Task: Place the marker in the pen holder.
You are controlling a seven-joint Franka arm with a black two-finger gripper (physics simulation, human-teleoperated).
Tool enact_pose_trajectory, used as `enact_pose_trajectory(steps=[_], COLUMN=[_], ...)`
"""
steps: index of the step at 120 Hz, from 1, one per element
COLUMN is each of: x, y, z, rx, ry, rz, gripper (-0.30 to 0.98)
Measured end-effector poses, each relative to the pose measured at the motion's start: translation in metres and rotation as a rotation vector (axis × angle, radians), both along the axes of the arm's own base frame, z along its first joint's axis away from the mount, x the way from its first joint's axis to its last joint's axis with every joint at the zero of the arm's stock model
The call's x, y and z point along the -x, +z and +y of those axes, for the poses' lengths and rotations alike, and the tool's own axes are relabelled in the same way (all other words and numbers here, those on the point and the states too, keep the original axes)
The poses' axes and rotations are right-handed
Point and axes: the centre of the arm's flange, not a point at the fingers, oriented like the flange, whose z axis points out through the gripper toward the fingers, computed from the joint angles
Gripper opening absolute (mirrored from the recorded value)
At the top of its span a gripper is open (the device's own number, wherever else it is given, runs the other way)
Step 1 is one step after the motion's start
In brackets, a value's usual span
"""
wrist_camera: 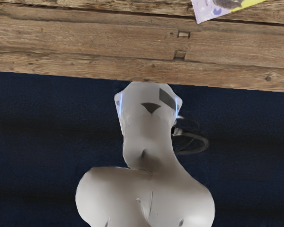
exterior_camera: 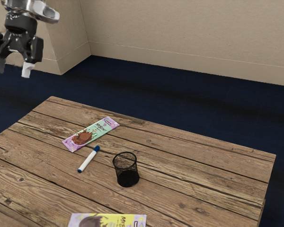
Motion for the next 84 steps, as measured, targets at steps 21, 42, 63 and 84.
enact_pose_trajectory(steps=[21, 42, 63, 84], x=[-0.089, -0.139, -0.183, -0.18], y=[-0.103, -0.12, -0.251, -0.354], z=[0.094, 0.087, 0.073, 0.069], rx=[-0.027, -0.04, -0.033, -0.001], ry=[0.093, 0.019, -0.042, -0.055], rz=[-0.31, -0.516, -0.458, -0.453], gripper=[0.67, 0.67, 0.67, 0.67])
